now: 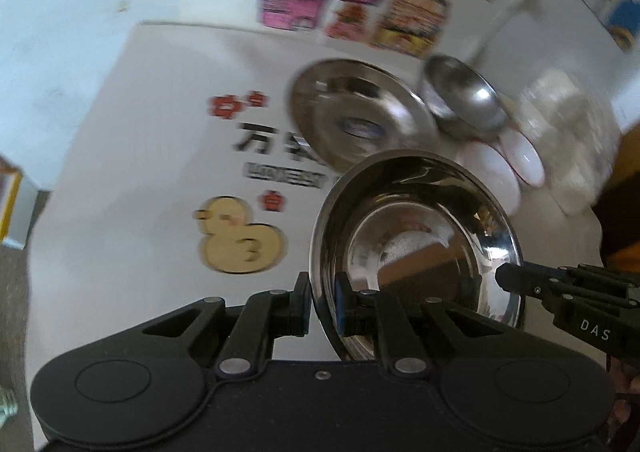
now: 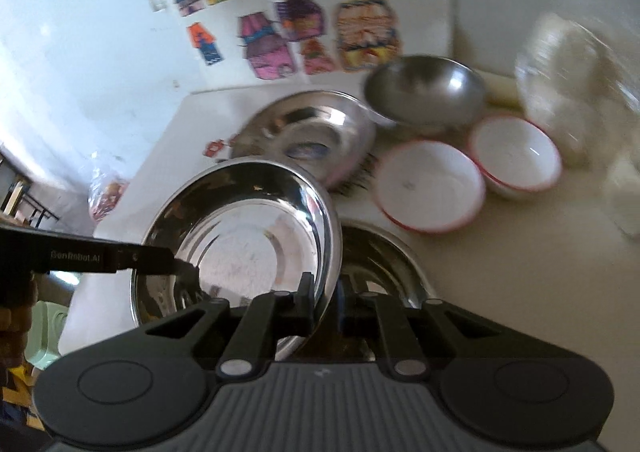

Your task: Organize plates and bowls

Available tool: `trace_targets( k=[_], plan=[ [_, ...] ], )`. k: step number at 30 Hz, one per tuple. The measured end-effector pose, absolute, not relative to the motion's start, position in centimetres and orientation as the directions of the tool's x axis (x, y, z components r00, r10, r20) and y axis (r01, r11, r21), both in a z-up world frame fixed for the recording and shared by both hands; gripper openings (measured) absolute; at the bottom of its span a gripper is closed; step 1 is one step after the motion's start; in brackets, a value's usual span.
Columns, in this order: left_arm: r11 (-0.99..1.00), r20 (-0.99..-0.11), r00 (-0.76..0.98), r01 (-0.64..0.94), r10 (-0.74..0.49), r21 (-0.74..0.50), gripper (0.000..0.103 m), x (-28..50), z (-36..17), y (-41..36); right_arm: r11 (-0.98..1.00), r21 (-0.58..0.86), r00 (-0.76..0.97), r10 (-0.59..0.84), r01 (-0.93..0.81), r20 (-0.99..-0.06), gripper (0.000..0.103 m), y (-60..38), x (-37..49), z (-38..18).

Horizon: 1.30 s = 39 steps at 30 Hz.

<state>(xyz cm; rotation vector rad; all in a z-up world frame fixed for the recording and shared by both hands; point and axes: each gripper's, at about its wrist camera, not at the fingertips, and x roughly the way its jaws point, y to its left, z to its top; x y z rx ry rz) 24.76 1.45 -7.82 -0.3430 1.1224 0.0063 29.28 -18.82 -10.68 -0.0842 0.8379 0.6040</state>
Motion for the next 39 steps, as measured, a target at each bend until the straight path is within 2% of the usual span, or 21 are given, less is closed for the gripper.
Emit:
trace_targets(
  k=[12,39],
  plan=[
    [0.982,-0.917,0.357,0.001,-0.175,-0.187,0.014,26.3,-9.2,-3.9,0.881,0.167,0.522,0.405,-0.443,-0.751,0.014,-23.3,28.1,-12.1],
    [0.994,-0.942,0.332,0.111,-0.054,-0.018,0.019,27.0,-9.5,-6.8,0.876,0.087,0.492,0.346,-0.475,-0.799,0.017,-22.3,28.3,-12.7]
  ],
)
